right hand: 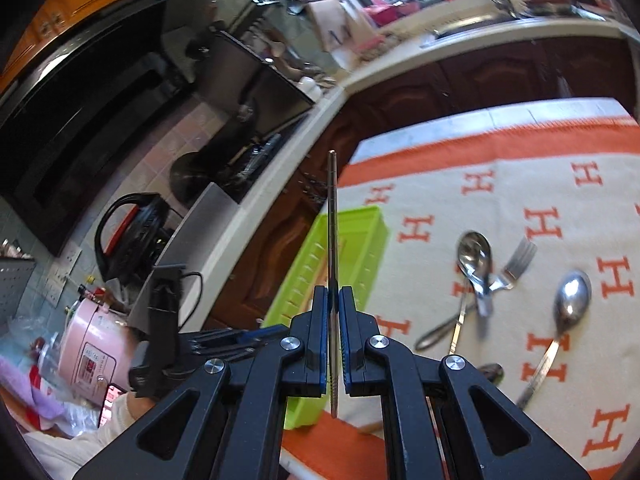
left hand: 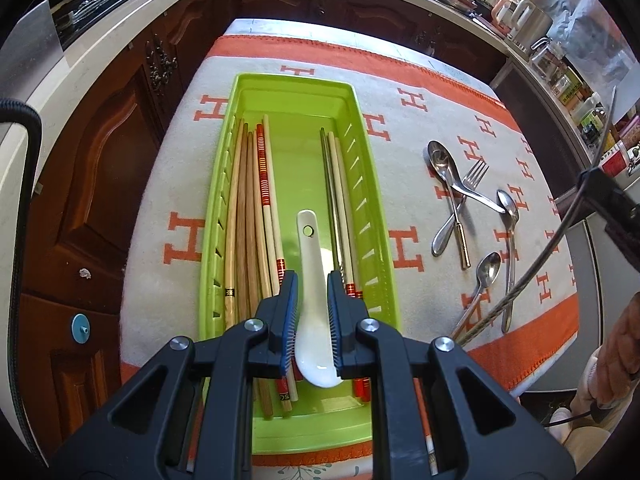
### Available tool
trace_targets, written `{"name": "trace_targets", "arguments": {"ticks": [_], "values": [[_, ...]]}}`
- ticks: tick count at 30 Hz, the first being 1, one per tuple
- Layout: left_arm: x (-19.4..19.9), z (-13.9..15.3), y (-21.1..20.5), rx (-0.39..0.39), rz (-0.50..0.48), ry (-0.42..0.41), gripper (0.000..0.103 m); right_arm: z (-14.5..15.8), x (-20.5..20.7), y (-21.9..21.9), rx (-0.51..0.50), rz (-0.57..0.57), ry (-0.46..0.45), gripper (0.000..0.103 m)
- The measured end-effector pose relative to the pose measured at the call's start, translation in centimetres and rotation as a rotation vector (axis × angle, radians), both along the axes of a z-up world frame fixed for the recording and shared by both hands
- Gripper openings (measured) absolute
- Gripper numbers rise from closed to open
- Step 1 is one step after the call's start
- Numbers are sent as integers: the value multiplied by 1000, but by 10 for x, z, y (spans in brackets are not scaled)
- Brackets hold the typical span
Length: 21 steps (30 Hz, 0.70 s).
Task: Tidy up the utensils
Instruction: 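Open the left tool to release the spoon while the right tool lifts the metal chopstick, then lower the metal chopstick into the green tray with the right tool and open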
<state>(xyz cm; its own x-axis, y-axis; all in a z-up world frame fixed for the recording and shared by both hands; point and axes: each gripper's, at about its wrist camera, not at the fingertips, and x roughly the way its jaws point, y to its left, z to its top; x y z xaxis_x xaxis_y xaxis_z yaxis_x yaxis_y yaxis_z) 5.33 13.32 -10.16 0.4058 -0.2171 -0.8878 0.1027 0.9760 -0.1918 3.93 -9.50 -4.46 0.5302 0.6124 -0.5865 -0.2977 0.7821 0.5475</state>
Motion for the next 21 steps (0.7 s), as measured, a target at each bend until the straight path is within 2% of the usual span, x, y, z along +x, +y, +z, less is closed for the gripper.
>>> {"name": "trace_targets", "arguments": {"ticks": [6, 10, 17, 21], "values": [[-5, 10, 12, -2, 23, -31, 12, 35, 5, 20, 38, 44, -34, 5], [-7, 16, 20, -2, 38, -45, 12, 39, 13, 39, 42, 84, -10, 5], [-9, 12, 26, -9, 52, -33, 12, -3, 41, 84, -49, 167, 119, 5], [-9, 9, 29, -12, 63, -26, 12, -38, 58, 100, -104, 164, 202, 5]]}}
